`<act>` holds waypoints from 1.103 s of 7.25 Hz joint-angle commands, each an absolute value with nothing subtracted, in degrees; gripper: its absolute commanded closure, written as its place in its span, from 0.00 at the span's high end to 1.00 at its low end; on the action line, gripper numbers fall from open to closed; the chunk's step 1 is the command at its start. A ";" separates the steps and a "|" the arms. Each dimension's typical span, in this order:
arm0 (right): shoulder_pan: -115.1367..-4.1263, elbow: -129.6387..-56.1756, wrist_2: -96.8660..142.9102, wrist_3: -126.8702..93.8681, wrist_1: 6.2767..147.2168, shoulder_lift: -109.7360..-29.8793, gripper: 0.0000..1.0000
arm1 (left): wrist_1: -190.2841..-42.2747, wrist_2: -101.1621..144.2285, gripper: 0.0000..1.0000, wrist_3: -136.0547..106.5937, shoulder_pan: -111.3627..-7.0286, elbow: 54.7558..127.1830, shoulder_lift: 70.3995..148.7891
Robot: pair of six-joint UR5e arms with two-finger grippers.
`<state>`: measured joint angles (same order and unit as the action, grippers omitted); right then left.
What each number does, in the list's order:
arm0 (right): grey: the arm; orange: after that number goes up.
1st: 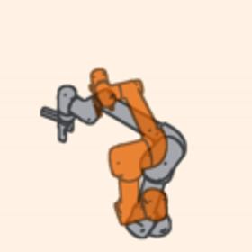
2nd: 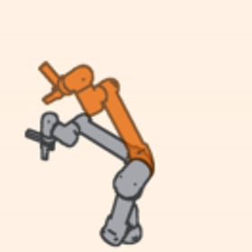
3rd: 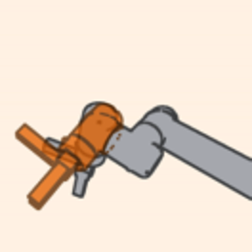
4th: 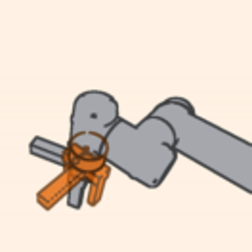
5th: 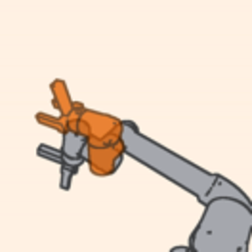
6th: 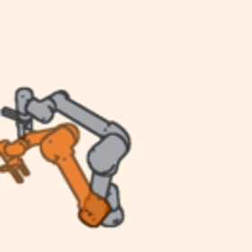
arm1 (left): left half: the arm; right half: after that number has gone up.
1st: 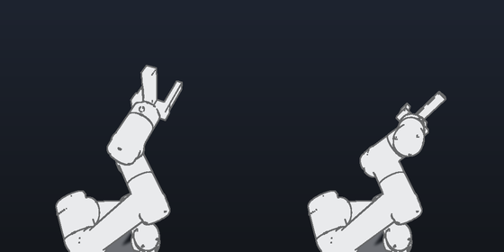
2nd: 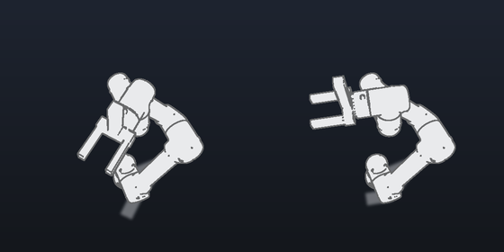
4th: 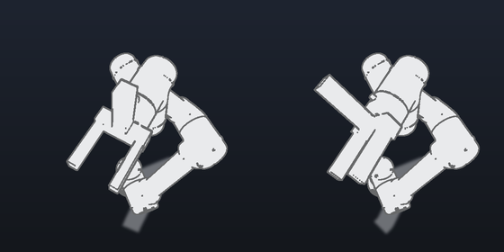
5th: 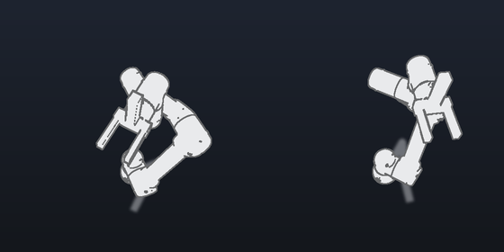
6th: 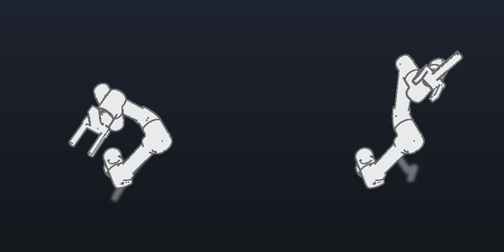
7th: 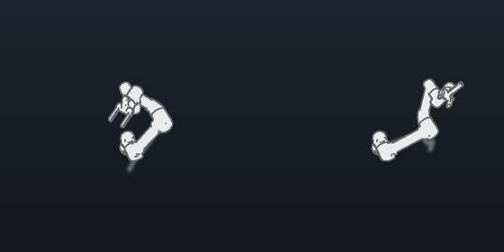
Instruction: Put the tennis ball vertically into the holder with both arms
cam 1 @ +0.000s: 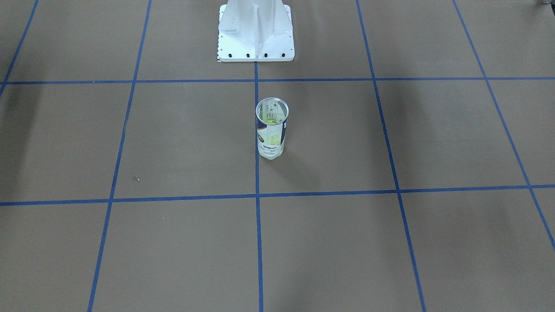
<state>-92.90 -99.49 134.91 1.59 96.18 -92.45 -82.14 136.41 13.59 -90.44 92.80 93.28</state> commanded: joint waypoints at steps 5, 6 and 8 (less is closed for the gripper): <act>-92.90 -99.58 135.00 1.49 96.24 -92.37 0.99 | -82.35 136.58 1.00 13.97 -90.44 92.20 93.52; -92.90 -99.58 135.26 1.49 96.24 -92.46 0.99 | -82.27 136.58 1.00 13.97 -90.35 92.20 93.43; -92.90 -99.41 137.80 1.49 96.24 -92.55 0.99 | -82.27 136.58 1.00 13.97 -90.35 92.20 93.34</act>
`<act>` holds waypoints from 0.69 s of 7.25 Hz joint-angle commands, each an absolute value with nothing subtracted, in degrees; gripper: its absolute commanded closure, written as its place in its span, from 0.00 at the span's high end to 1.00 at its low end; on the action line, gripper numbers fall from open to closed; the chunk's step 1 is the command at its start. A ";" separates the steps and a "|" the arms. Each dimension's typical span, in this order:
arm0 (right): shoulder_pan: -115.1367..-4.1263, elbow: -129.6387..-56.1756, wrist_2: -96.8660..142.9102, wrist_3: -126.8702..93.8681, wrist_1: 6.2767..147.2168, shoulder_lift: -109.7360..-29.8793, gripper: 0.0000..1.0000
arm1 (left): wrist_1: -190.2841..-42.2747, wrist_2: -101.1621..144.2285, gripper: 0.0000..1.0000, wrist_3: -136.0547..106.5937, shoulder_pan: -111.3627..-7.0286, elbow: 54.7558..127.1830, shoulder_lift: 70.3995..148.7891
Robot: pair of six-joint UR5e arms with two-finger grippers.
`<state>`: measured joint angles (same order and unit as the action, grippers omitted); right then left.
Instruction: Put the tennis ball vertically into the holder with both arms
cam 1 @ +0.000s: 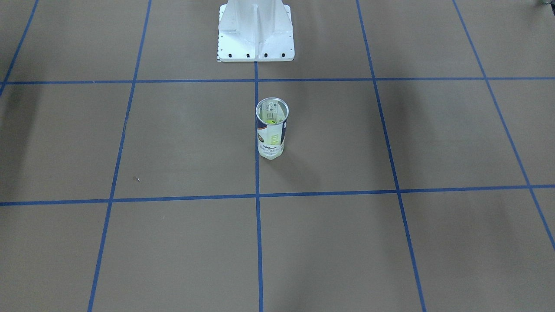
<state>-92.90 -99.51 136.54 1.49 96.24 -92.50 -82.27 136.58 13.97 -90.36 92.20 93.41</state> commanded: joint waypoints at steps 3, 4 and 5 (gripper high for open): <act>-92.90 -99.40 137.81 1.58 96.15 -92.55 0.99 | -82.27 136.58 1.00 13.89 -90.35 92.20 93.51; -92.90 -99.58 137.73 1.67 96.15 -92.46 0.99 | -82.27 136.58 1.00 13.89 -90.35 92.20 93.43; -92.90 -99.58 137.72 1.58 96.15 -92.46 0.99 | -82.27 136.58 1.00 13.89 -90.35 92.20 93.43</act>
